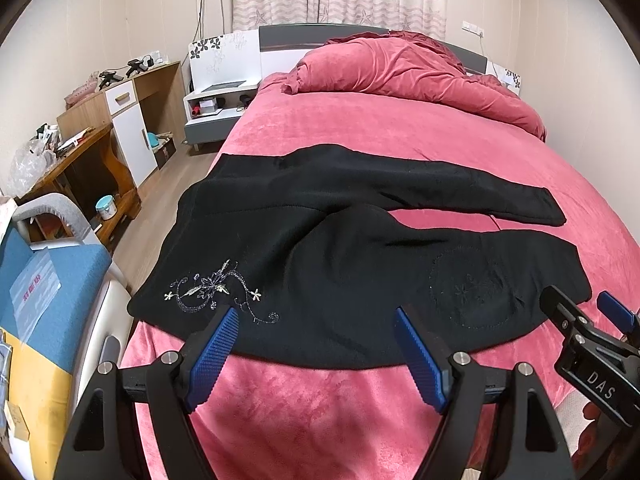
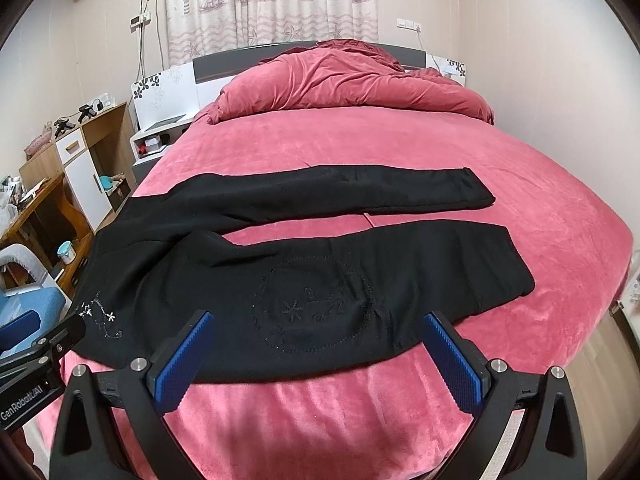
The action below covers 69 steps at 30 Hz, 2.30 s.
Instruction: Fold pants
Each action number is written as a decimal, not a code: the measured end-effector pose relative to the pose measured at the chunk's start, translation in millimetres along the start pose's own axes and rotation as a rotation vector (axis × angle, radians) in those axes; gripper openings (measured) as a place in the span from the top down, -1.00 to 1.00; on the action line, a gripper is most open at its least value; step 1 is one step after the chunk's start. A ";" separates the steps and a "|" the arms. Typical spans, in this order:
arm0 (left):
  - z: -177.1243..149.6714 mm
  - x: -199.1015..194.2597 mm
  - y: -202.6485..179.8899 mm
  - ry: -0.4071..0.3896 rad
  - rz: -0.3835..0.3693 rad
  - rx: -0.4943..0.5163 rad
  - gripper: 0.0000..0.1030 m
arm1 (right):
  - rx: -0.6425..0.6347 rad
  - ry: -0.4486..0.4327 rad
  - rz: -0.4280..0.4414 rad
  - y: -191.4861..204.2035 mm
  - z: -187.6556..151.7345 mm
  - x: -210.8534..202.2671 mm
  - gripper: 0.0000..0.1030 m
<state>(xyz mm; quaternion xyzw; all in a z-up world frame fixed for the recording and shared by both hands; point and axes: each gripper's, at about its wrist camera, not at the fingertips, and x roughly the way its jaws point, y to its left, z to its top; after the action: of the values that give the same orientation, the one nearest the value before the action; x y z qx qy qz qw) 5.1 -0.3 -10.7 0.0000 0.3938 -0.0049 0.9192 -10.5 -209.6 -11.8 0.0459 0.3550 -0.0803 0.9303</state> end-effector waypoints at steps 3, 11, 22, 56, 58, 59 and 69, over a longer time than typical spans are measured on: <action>0.4 0.4 -0.1 0.001 -0.001 0.004 -0.57 | 0.000 0.003 0.001 0.7 -0.6 0.7 -1.00; -0.8 1.6 -0.5 0.003 0.002 0.007 -0.57 | -0.003 0.011 0.002 1.3 -0.8 1.5 -1.00; -4.5 7.9 0.3 0.021 0.006 0.003 -0.57 | -0.007 0.027 0.005 0.8 -4.0 6.0 -1.00; -63.6 119.6 132.2 0.273 -0.277 -0.730 -0.67 | 0.271 0.217 0.038 -156.5 -22.2 93.8 -1.00; -66.1 125.4 136.3 0.260 -0.265 -0.749 -0.67 | 0.329 0.228 0.052 -176.6 -20.8 100.6 -1.00; -67.4 127.1 139.2 0.238 -0.254 -0.756 -0.67 | 0.362 0.226 0.070 -188.7 -20.2 105.1 -1.00; -68.2 133.2 150.4 0.101 -0.244 -0.766 -0.67 | 0.707 0.205 0.182 -269.5 -27.4 148.1 -0.57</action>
<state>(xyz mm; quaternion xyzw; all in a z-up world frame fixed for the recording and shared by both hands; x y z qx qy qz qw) 48.9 149.2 -154.7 -0.3891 0.4088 0.0332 0.8248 31.4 -487.8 -138.7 0.4032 0.3912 -0.1099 0.8199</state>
